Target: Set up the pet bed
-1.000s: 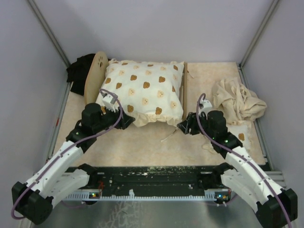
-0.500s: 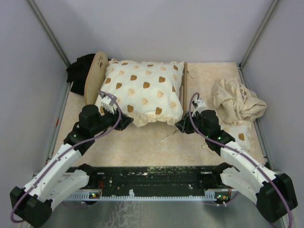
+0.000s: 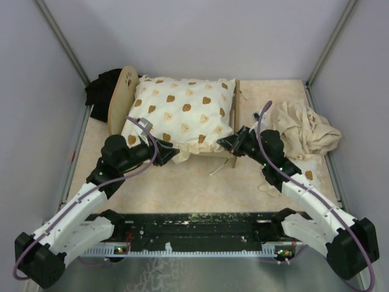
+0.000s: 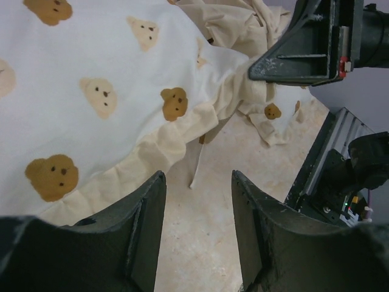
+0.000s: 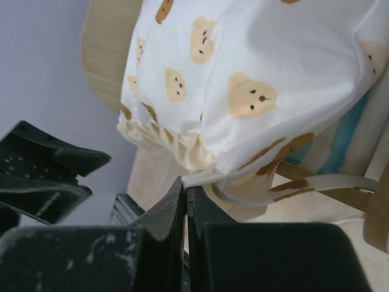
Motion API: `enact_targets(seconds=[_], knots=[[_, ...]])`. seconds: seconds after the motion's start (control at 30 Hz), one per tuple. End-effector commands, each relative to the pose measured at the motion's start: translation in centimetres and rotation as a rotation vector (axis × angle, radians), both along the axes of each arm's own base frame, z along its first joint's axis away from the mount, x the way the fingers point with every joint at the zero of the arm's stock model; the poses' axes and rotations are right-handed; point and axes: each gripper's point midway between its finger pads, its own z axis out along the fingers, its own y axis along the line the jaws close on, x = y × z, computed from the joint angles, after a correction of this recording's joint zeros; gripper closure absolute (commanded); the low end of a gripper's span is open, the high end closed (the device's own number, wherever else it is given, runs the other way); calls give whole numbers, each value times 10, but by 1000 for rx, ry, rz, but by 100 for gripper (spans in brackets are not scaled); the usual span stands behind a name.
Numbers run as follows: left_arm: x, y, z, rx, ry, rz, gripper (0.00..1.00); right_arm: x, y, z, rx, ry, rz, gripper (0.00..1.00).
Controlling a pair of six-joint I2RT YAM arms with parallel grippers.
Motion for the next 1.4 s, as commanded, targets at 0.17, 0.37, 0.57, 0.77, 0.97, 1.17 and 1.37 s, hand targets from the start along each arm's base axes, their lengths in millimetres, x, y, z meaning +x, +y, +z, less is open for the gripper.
enact_targets(seconds=[0.17, 0.37, 0.57, 0.77, 0.97, 1.17, 1.37], knots=[[-14, -57, 17, -118, -53, -149, 42, 9, 19, 68, 361, 0, -19, 100], [-18, -104, 11, -80, -143, -155, 39, 8, 17, 77, 400, -11, -41, 100], [4, -141, 5, -3, -174, -93, 39, 6, 15, 74, 405, -1, -53, 100], [28, -144, 9, 5, -213, 25, 40, 5, 12, 70, 405, 1, -66, 100], [37, -144, 4, 34, -242, 61, 73, 6, 10, 68, 385, -7, -79, 100], [39, -134, 8, 30, -306, 89, 100, 5, 9, 55, 345, 10, -83, 94], [45, -134, 15, 32, -327, 108, 100, 3, -4, 51, 138, -122, -86, 72]])
